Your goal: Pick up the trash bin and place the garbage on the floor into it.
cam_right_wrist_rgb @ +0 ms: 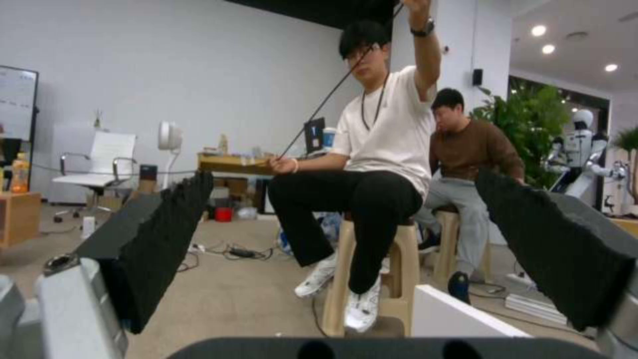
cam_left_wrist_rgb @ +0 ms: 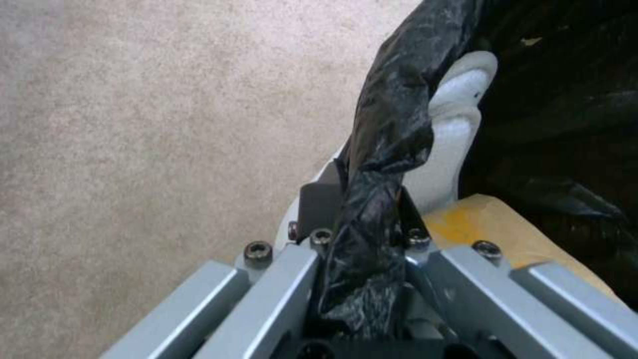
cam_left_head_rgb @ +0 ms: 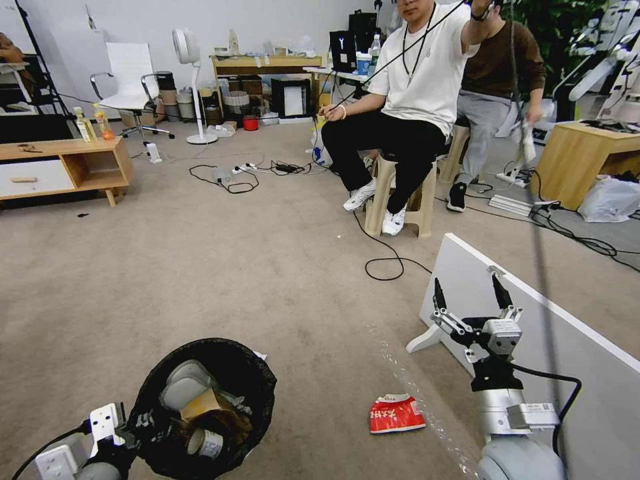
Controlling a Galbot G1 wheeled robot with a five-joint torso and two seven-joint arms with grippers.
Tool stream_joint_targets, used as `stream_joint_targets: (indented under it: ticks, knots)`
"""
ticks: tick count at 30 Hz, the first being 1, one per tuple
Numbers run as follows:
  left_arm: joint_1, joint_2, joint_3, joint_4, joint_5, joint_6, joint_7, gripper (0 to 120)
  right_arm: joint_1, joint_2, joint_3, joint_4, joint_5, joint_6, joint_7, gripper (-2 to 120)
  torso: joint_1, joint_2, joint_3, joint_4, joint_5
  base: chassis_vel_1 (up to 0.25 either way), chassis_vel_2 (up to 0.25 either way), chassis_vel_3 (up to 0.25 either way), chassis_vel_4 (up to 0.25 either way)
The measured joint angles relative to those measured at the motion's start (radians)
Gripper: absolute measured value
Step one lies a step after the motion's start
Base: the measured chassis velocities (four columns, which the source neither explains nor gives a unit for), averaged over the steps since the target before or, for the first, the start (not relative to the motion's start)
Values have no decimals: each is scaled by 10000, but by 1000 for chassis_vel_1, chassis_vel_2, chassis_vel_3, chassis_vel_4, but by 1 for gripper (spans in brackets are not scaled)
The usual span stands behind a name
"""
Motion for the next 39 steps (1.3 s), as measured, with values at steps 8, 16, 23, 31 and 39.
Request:
stream_joint_targets:
  ticks: [8,16,23,31,39]
  knots:
    - [-9,-9,-21,16,5,-4,8,2,122,-11,-139,-183,13,23,-55,100,0,0,0,0,0,0,0,0,0]
    - [-47,3,-39,92,-10,-10,9,2,198,22,-246,-333,7,11,-19,100,0,0,0,0,0,0,0,0,0]
    - [-80,36,-40,148,-15,-14,4,2,460,-323,-469,-773,89,-319,-76,100,0,0,0,-1,2,0,0,0,0]
    - [-66,135,-17,140,-41,-11,-11,2,1821,-2050,-2250,-1033,3512,-5468,1387,100,0,0,0,1,0,0,0,0,0]
    - [-208,227,128,244,-64,24,-17,2,2905,-2463,-3151,-1499,5483,-7603,1810,100,0,0,0,3,1,0,0,0,0]
